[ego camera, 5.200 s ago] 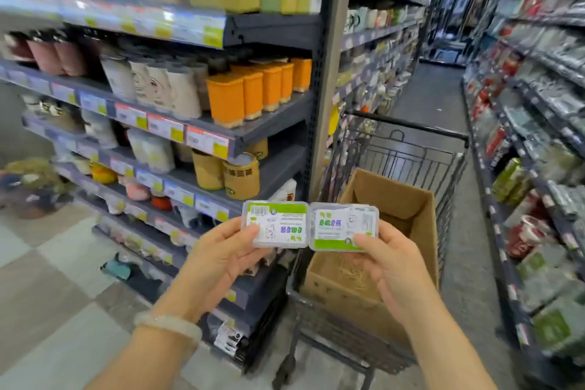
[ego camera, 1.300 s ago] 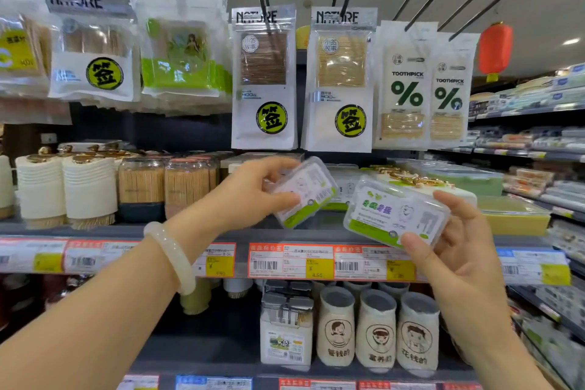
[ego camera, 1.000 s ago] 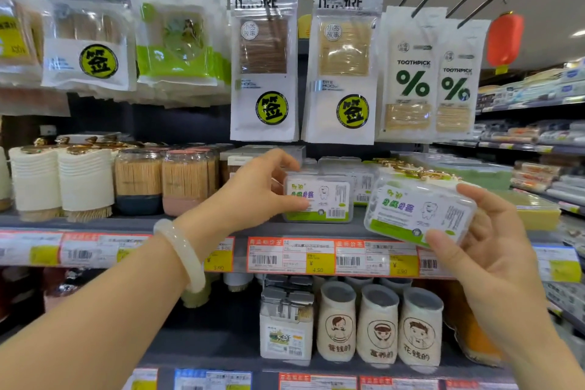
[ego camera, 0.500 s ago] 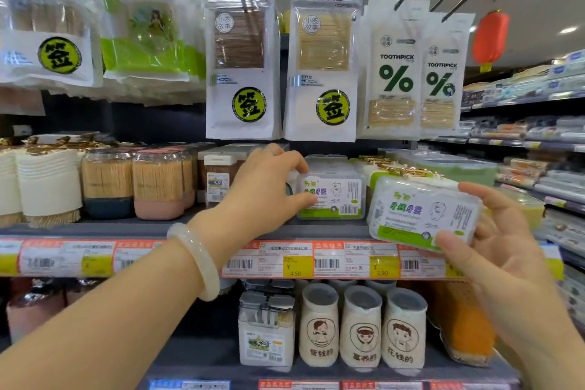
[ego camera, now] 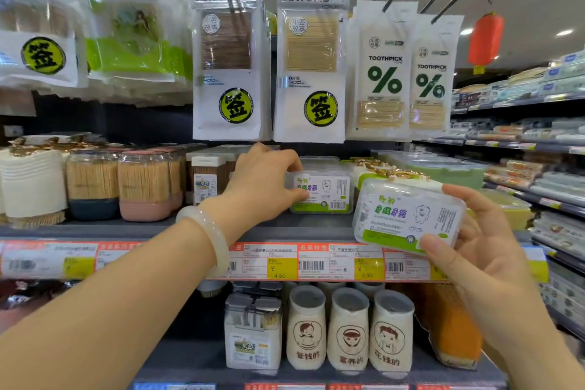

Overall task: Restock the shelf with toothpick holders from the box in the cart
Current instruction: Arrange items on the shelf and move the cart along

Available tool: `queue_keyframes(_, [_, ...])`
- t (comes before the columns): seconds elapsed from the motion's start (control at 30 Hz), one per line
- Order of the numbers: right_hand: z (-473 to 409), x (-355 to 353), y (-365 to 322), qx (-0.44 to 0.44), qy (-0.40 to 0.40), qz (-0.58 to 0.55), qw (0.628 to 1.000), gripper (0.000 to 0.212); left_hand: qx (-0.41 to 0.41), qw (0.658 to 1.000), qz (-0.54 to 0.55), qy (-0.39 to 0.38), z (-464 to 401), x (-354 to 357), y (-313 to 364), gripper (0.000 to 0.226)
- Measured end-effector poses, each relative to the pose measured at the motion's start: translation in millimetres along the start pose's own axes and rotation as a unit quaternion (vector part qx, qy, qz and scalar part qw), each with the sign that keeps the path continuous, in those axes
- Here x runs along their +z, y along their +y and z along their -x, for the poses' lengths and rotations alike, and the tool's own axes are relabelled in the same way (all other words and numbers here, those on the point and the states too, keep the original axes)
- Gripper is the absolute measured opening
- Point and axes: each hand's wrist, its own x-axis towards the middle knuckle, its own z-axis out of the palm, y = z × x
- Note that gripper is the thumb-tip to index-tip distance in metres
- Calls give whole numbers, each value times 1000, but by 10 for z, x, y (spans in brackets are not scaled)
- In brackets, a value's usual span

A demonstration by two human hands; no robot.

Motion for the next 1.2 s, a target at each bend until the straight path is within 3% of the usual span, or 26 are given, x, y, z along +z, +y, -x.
queue_keyframes(0.1, [7, -5, 7, 6, 14, -8, 1000, 53, 9, 1000, -18, 3, -21, 12, 29, 38])
queue_keyframes(0.37, [7, -8, 17, 0, -2, 13, 1000, 66, 30, 997, -66, 16, 43, -17, 92, 40])
queue_keyframes(0.4, [8, -20, 29, 1, 4, 14, 1000, 60, 43, 997, -46, 54, 105, -29, 107, 37])
queue_keyframes(0.47, [11, -8, 18, 1, 11, 18, 1000, 53, 62, 988, 94, 106, 267, -109, 172, 28])
queue_keyframes(0.5, [13, -2, 14, -3, 6, 24, 1000, 52, 64, 976, 191, 83, 352, -166, 221, 28])
queue_keyframes(0.57, [11, 26, -5, -8, 8, 34, 999, 49, 65, 941, 329, -41, 490, -263, 317, 37])
queue_keyframes(0.67, [1, 84, -33, -8, 14, 31, 999, 53, 70, 918, 362, -145, 535, -253, 374, 60])
queue_keyframes(0.83, [9, 173, -60, -20, 3, 33, 999, 54, 64, 904, 402, -131, 545, -192, 440, 52])
queue_keyframes(0.9, [37, 172, -12, -44, 20, 89, 995, 56, 40, 902, 411, -125, 530, -228, 377, 51])
queue_keyframes(1.03, [84, 132, 165, -152, 66, 340, 926, 51, -11, 912, 398, -96, 450, -330, 161, 49])
queue_keyframes(1.2, [108, 144, 459, -260, 57, 462, 846, 54, -32, 933, 347, -84, 371, -346, 60, 38])
